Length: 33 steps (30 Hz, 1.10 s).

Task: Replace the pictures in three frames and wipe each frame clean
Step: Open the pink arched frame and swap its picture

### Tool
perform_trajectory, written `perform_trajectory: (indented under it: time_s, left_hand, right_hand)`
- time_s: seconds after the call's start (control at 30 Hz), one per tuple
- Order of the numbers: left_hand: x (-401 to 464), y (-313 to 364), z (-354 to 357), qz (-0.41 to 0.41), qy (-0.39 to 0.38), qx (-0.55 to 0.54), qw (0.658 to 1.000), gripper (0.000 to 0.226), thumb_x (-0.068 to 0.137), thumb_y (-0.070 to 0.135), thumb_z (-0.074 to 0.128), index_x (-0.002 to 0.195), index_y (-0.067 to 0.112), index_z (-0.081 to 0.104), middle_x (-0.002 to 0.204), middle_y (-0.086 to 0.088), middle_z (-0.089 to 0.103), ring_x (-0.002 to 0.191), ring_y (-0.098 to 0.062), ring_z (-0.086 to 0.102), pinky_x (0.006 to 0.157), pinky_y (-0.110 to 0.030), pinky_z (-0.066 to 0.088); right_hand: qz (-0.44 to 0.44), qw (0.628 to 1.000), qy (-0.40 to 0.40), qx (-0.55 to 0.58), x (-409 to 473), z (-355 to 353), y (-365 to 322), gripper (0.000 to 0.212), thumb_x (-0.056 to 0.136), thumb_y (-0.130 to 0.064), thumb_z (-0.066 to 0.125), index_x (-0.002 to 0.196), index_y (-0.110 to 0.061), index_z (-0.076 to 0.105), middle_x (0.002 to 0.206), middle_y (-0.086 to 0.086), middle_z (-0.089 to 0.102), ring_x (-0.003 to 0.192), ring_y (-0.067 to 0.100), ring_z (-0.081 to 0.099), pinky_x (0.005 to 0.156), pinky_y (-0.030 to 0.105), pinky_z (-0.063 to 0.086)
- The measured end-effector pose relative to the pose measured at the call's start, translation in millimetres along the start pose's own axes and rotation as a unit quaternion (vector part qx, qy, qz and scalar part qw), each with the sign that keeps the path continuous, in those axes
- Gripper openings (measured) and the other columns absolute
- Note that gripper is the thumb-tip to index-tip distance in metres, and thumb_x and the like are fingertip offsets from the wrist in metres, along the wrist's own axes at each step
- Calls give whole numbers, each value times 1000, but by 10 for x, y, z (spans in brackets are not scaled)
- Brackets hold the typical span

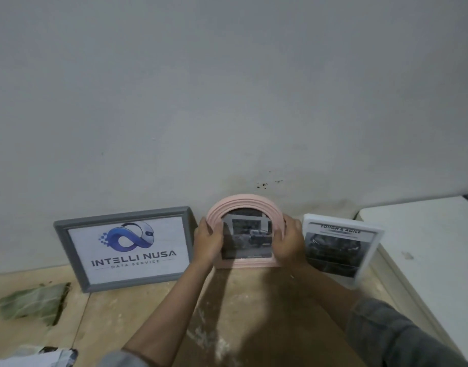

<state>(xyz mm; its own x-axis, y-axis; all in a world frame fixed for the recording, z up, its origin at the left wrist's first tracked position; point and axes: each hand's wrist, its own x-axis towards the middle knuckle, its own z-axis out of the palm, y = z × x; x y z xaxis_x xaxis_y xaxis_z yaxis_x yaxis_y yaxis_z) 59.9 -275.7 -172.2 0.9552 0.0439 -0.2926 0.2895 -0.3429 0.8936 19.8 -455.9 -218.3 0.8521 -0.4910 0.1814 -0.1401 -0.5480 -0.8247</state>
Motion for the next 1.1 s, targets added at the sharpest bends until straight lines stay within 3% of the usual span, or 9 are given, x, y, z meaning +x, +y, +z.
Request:
perform_trajectory:
  time_s: [0.1, 0.2, 0.4, 0.53, 0.63, 0.77, 0.87, 1.0, 1.1]
  left_hand:
    - [-100, -67, -145, 6, 11, -60, 998, 61, 96, 52, 36, 143, 14, 39, 148, -6, 40, 136, -25, 37, 114, -42, 29]
    - [-208, -130, -331, -30, 2, -151, 988, 59, 88, 65, 34, 117, 22, 62, 123, -4, 62, 117, -20, 55, 104, -41, 41]
    - [-783, -318, -809, -124, -65, -328, 934, 22, 94, 26, 55, 87, 6, 61, 71, -9, 61, 72, -21, 58, 67, -33, 53]
    - [-1159, -650, -1137, -166, -81, -327, 927, 18, 91, 9, 57, 102, -4, 62, 83, -15, 65, 78, -24, 63, 64, -30, 58]
    - [-1370, -928, -1273, -190, -72, -322, 925, 15, 93, 6, 54, 102, -5, 59, 86, -16, 62, 76, -24, 61, 55, -29, 58]
    - [-1582, -1260, -1421, -214, -79, -342, 911, 16, 97, 7, 46, 99, -4, 58, 78, -14, 66, 68, -22, 66, 48, -28, 57]
    - [-1675, -1477, -1492, -221, -80, -366, 900, 24, 100, 7, 38, 90, -1, 58, 59, -8, 69, 51, -15, 68, 44, -25, 55]
    - [-1698, -1730, -1592, -242, -78, -392, 884, 30, 102, 9, 30, 92, 2, 58, 60, -7, 71, 51, -14, 68, 46, -26, 56]
    - [-1660, -1904, -1626, -262, -90, -418, 865, 30, 102, 11, 27, 104, 3, 56, 68, -8, 73, 58, -17, 70, 49, -29, 57]
  right_hand:
    - [-144, 989, 2, 22, -182, -161, -17, 23, 92, -22, 45, 102, -5, 58, 90, 8, 54, 73, 21, 54, 64, 36, 51]
    - [-208, 978, -31, 2, -464, -273, -175, 8, 90, -14, 48, 87, -10, 55, 74, 2, 50, 61, 13, 47, 52, 23, 40]
    - [-319, 942, -78, -68, -1378, -374, -483, 26, 97, -27, 40, 97, -13, 62, 82, 0, 64, 66, 6, 56, 64, -6, 32]
    - [-401, 907, -88, -96, -2073, -300, -502, 17, 95, -22, 49, 103, -12, 61, 95, 6, 69, 85, 15, 65, 75, 19, 52]
    - [-418, 897, -73, -123, -2522, -209, -549, 14, 90, -18, 57, 89, -10, 69, 95, 4, 69, 87, 15, 63, 78, 18, 43]
    - [-374, 915, -125, -89, -2986, 12, -382, 14, 91, -22, 61, 91, -9, 66, 103, 7, 65, 97, 21, 62, 85, 27, 47]
    - [-298, 936, -161, -100, -3168, 101, -234, 37, 92, -44, 50, 106, -11, 60, 111, 10, 62, 106, 23, 56, 90, 32, 47]
    - [-78, 966, -171, -176, -3228, 196, -90, 87, 83, -75, 23, 127, -6, 52, 134, 23, 48, 125, 38, 46, 102, 45, 41]
    - [82, 960, -220, -153, -3216, 270, 8, 112, 66, -88, 16, 141, -6, 31, 144, 17, 32, 135, 33, 30, 111, 42, 28]
